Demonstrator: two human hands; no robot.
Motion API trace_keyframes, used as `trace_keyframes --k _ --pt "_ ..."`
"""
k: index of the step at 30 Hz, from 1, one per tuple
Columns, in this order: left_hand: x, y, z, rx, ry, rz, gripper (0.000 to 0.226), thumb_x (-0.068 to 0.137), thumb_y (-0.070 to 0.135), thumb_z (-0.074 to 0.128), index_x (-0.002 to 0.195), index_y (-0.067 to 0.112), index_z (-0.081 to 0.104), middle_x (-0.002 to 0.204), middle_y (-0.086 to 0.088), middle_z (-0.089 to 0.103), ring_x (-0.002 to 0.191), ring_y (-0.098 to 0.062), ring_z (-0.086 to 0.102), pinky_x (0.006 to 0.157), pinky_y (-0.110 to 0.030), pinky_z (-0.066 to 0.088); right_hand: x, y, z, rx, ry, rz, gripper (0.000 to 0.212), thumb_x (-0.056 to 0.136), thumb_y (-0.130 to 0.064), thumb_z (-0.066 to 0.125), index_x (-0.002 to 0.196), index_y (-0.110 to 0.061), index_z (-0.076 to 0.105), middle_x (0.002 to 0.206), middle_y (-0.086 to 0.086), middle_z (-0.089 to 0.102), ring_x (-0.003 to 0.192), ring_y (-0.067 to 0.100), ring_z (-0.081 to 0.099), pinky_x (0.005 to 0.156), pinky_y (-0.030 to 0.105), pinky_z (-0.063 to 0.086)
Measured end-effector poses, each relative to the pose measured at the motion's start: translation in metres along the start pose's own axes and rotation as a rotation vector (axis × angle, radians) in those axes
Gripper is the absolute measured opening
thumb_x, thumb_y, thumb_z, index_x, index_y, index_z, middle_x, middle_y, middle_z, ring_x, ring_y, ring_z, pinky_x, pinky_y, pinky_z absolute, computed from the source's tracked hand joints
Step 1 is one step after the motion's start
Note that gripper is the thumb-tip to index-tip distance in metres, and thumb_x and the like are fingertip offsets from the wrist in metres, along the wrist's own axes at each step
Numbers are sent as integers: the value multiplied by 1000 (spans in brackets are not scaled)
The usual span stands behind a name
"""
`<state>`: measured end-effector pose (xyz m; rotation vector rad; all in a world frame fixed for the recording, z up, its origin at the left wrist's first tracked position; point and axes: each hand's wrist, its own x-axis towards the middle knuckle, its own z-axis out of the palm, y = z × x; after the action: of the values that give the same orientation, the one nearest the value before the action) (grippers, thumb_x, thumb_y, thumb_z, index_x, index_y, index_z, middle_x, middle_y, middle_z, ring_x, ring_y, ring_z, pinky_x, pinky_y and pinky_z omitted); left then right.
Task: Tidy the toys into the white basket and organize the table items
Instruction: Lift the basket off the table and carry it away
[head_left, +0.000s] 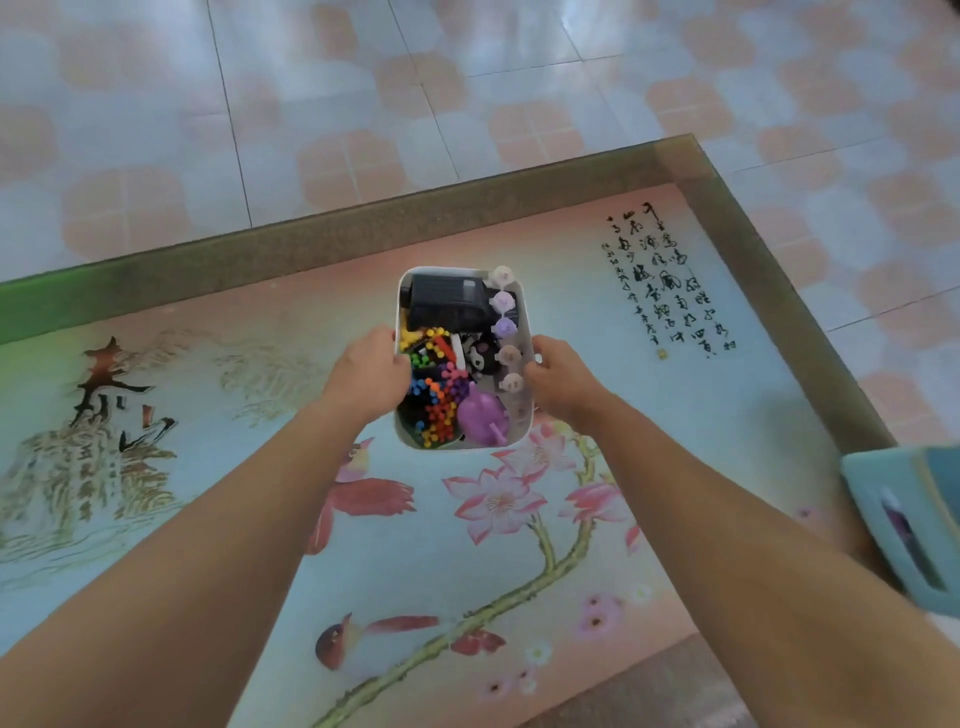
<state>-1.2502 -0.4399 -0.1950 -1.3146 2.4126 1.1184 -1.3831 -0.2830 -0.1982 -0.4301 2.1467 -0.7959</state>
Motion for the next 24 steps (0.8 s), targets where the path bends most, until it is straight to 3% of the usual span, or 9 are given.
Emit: trace_keyframes --k 3,10,12,14,16,18,20,24 --pt "-4 57 37 -76 -106 -2 21 91 13 40 107 8 53 101 -19 66 80 -35 69 67 -49 60 -8 32 -62 -22 27 20 25 91 -9 39 107 -4 57 108 16 61 97 36 62 81 52 55" --pt "-17 189 140 -156 -113 63 10 85 10 48 92 7 54 88 -19 66 71 -38 68 60 -49 59 -26 99 -207 -142 111 64 28 93 -5 35 111 0 56 103 12 57 98 32 58 86 50 52" --pt "-22 223 168 -220 -128 45 10 84 8 49 91 4 55 87 -20 66 68 -37 69 57 -49 59 -26 115 -247 -189 134 89 29 95 -5 35 114 2 56 110 17 58 103 34 57 88 49 51" --pt "-26 256 196 -284 -140 39 11 83 8 49 90 3 57 87 -20 67 64 -35 70 54 -49 59 -25 133 -284 -190 133 111 28 95 -2 38 116 1 57 113 16 59 99 29 58 79 39 52" --pt "-30 289 223 -338 -146 26 10 84 6 48 90 4 56 90 -19 67 66 -35 70 55 -49 59 -24 150 -317 -150 137 131 27 92 3 42 113 -1 58 104 10 57 92 22 53 68 30 46" --pt "-33 318 250 -374 -150 -3 12 84 0 47 93 4 55 93 -18 65 72 -36 68 58 -48 60 -21 167 -346 -134 163 153 24 92 4 41 107 -2 59 101 10 56 90 23 53 71 33 48" --pt "-34 342 275 -381 -153 -15 18 83 -2 45 95 4 56 94 -18 64 73 -36 68 58 -48 60 -15 186 -369 -162 176 178 25 96 -5 43 113 4 59 106 16 60 96 29 57 81 39 50" --pt "-33 369 312 -364 -169 -12 22 80 -2 44 98 1 57 95 -20 65 74 -38 68 59 -48 60 -9 217 -396 -254 161 227 28 98 -14 45 117 2 57 113 17 60 88 23 51 69 30 41"
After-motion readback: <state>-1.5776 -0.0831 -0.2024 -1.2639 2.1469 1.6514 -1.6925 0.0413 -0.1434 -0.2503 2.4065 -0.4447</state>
